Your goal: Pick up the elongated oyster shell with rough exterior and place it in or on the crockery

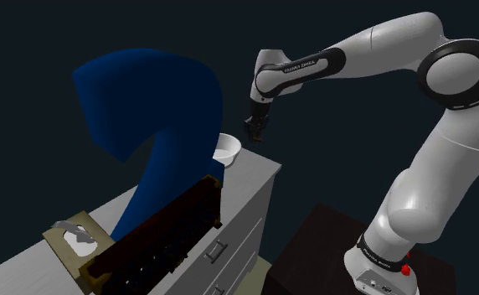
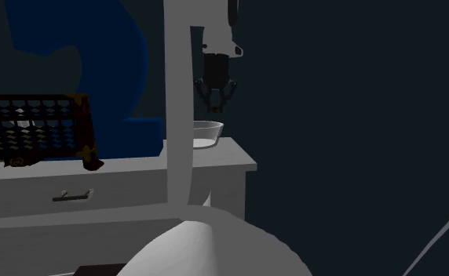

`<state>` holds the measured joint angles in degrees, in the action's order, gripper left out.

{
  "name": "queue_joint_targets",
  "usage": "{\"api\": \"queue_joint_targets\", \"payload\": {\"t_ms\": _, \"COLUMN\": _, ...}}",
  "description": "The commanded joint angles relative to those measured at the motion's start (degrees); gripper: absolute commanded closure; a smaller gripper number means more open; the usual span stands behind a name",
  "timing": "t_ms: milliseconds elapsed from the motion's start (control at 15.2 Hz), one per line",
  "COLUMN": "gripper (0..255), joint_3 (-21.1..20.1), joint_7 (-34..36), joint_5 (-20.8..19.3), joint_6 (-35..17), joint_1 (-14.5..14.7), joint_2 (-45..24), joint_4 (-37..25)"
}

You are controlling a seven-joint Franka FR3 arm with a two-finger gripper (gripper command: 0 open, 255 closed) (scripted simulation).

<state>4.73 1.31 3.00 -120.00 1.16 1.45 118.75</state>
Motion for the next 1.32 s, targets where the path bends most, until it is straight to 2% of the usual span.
{"api": "queue_joint_targets", "payload": {"t_ms": 0, "gripper": 255, "joint_3": 0.0, "joint_7": 0.2, "joint_5": -0.1, "joint_6": 0.8, "joint_1": 0.0, "joint_2": 0.3, "joint_4": -0.6}}
{"api": "queue_joint_targets", "payload": {"t_ms": 528, "gripper": 255, "joint_3": -2.2, "joint_7": 4.8, "joint_5": 0.4, "joint_6": 5.3, "joint_1": 2.5, "joint_2": -16.0, "joint_4": -21.4}}
{"api": "queue_joint_targets", "payload": {"t_ms": 726, "gripper": 255, "joint_3": -2.8, "joint_7": 6.5, "joint_5": 0.4, "joint_6": 8.2, "joint_1": 3.3, "joint_2": -22.8, "joint_4": -31.3}}
{"api": "queue_joint_targets", "payload": {"t_ms": 792, "gripper": 255, "joint_3": -3.0, "joint_7": 7.3, "joint_5": 0.3, "joint_6": 10.2, "joint_1": 3.7, "joint_2": -26.8, "joint_4": -37.3}}
{"api": "queue_joint_targets", "payload": {"t_ms": 1254, "gripper": 255, "joint_3": -3.0, "joint_7": 7.1, "joint_5": 0.4, "joint_6": 5.3, "joint_1": 3.8, "joint_2": -27.7, "joint_4": -33.3}}
